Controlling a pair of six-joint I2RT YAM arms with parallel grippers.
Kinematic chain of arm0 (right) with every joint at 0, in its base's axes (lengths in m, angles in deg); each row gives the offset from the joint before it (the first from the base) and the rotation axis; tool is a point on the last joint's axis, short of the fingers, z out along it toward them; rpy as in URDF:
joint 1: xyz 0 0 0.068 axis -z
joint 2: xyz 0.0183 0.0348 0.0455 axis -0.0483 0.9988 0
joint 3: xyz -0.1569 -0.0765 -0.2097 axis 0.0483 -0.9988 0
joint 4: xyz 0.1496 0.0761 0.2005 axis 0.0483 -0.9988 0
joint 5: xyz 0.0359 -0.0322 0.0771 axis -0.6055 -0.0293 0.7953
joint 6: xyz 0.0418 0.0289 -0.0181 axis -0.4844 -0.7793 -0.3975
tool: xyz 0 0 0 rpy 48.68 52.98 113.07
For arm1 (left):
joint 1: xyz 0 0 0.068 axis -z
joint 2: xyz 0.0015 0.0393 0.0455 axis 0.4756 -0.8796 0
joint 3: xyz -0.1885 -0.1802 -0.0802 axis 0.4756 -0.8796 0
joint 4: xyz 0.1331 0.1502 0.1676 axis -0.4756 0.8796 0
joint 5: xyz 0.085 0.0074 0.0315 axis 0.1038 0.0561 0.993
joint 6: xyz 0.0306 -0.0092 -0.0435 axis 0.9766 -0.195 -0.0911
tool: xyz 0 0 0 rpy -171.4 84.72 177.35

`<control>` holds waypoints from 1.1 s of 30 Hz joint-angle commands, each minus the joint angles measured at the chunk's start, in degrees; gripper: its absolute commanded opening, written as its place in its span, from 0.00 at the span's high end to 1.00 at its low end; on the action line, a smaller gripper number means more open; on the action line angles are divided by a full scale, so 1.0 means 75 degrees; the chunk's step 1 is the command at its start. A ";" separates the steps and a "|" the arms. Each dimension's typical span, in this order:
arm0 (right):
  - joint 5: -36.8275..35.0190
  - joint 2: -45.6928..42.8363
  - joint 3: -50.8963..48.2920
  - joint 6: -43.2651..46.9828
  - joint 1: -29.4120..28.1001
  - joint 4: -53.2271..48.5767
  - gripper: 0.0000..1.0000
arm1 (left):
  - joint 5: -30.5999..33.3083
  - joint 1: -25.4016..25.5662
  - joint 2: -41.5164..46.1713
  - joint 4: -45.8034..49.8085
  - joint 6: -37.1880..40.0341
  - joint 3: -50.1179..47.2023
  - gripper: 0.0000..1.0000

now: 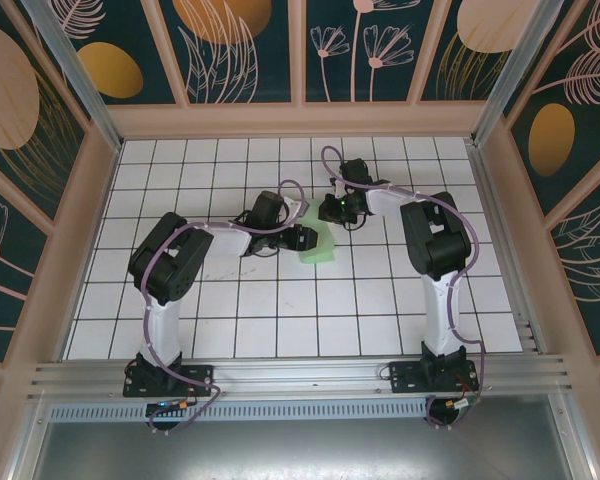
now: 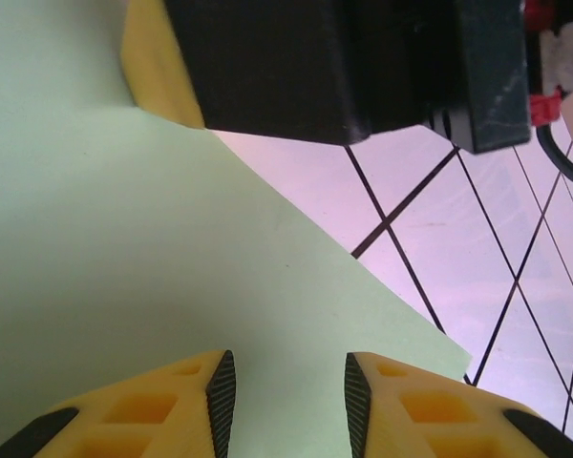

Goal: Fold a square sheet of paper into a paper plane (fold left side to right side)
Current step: First fold the square sheet of paper in half at the center of the table.

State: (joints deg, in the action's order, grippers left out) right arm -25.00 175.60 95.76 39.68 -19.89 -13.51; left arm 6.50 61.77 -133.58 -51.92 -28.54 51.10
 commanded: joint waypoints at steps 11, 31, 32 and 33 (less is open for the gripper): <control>-0.0470 0.0358 -0.0059 0.0152 -0.0063 -0.1014 0.85 | -0.0152 0.0198 0.0234 0.0470 0.0729 -0.0699 0.67; -0.0497 0.0370 -0.0019 0.0122 -0.0096 -0.1073 0.85 | -0.0597 0.0472 0.0949 0.1130 0.1515 -0.1738 0.71; -0.0497 0.0371 -0.0030 0.0128 -0.0097 -0.1073 0.85 | -0.0668 0.0470 0.1028 0.1074 0.1511 -0.1780 0.71; -0.0498 0.0374 -0.0029 0.0127 -0.0103 -0.1073 0.85 | -0.0717 0.0472 0.1121 0.1023 0.1514 -0.1784 0.71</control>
State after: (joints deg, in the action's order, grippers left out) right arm -25.24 175.60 96.11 39.65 -20.17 -14.47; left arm 4.23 64.17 -126.44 -50.21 -18.23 39.60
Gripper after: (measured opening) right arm 0.150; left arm 0.292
